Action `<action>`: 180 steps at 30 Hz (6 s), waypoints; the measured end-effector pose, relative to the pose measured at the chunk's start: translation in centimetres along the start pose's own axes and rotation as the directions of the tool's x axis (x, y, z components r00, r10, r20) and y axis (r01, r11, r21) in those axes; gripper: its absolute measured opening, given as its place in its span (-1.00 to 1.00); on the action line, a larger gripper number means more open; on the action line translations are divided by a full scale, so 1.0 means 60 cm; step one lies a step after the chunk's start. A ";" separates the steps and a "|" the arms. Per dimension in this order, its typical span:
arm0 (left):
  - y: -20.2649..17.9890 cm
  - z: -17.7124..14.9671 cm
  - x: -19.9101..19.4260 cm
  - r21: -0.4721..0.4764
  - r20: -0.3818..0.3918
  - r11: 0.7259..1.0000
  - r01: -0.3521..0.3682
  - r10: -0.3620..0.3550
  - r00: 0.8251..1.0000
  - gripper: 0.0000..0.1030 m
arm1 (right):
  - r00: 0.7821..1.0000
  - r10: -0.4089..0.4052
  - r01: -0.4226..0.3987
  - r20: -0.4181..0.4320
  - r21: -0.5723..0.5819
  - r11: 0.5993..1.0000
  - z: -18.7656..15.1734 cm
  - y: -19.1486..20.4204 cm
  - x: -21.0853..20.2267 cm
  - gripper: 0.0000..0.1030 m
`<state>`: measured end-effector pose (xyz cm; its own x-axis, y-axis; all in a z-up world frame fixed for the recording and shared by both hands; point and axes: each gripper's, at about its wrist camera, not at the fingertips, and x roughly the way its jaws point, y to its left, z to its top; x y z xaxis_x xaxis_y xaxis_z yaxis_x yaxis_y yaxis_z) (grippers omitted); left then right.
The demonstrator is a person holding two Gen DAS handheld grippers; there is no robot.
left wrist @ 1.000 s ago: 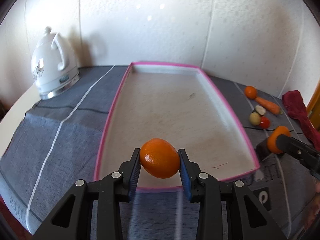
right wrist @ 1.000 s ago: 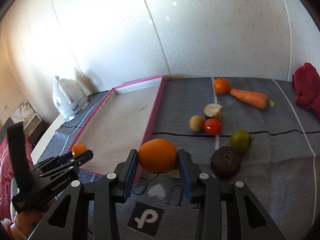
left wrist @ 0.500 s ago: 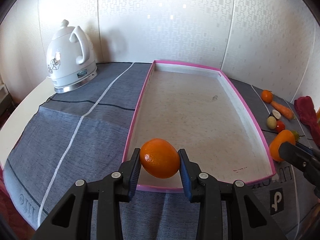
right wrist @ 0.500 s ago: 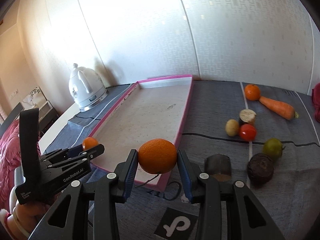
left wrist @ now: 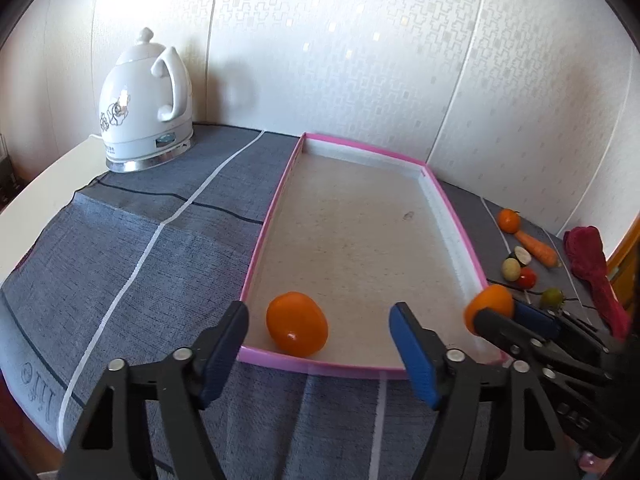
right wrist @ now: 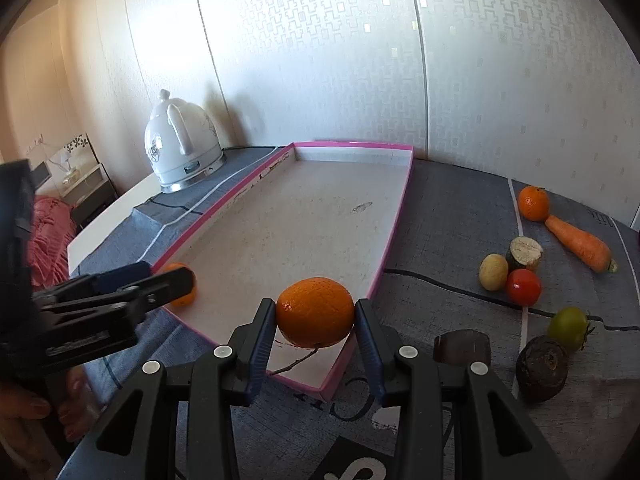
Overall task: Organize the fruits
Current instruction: 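Lower the large orange into the pink tray and open the right tool, then grasp the dark beet with the right tool while the left tool approaches the dark slice, then grasp the dark cylinder slice with the left tool, then drop the dark slice into the tray with the left tool while the right tool holds the beet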
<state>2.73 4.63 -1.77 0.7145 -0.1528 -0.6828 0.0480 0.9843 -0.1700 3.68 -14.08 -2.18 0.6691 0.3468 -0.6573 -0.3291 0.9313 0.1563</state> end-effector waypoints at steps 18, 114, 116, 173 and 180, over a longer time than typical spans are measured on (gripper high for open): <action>-0.037 -0.010 -0.010 0.088 0.042 0.996 -0.031 0.028 0.999 0.68 | 0.995 -0.096 0.096 0.010 0.002 0.995 0.023 -0.027 0.025 -0.09; -0.256 -0.047 0.012 0.322 -0.001 0.940 0.113 -0.119 0.993 0.81 | 0.943 -0.299 0.329 -0.144 0.288 0.899 -0.064 -0.200 -0.071 -0.20; -0.263 -0.046 0.015 0.333 -0.007 0.934 0.131 -0.137 0.991 0.81 | 0.937 -0.313 0.346 -0.151 0.302 0.888 -0.068 -0.207 -0.079 -0.20; -0.333 -0.067 0.081 0.424 -0.182 0.844 0.329 -0.277 0.944 -0.26 | 0.944 -0.307 0.326 -0.121 0.483 0.812 -0.086 -0.258 -0.105 -0.21; -0.320 -0.058 0.067 0.403 -0.161 0.853 0.332 -0.291 0.943 -0.26 | 0.946 -0.311 0.315 -0.088 0.467 0.826 -0.081 -0.249 -0.110 -0.21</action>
<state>2.23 -15.16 -3.73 0.5471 -0.4450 -0.7090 0.5598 0.8242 -0.0853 0.94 -30.85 -3.76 0.6768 0.0290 -0.7356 0.2498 0.9309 0.2666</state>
